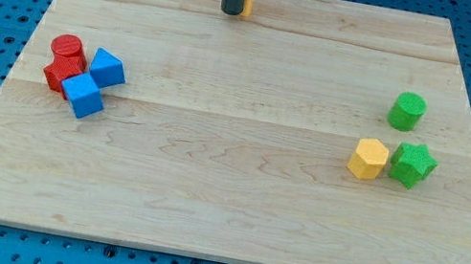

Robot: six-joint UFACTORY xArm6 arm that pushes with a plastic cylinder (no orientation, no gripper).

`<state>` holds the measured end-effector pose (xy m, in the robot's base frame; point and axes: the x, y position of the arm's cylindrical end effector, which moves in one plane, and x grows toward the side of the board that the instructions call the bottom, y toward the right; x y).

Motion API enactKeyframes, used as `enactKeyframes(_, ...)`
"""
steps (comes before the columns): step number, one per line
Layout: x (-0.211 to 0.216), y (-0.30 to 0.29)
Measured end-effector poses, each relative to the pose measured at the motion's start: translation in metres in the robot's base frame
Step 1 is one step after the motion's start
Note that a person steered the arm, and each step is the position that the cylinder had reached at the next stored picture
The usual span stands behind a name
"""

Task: Point your arm at the green star

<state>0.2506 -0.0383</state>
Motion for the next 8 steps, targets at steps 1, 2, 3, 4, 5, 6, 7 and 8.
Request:
enactKeyframes(1,0.079,0.001)
enactKeyframes(2,0.173,0.018)
enactKeyframes(3,0.263,0.057)
enactKeyframes(4,0.319,0.161)
enactKeyframes(5,0.326,0.274)
enactKeyframes(6,0.304,0.309)
enactKeyframes(7,0.27,0.309)
enactKeyframes(8,0.263,0.309)
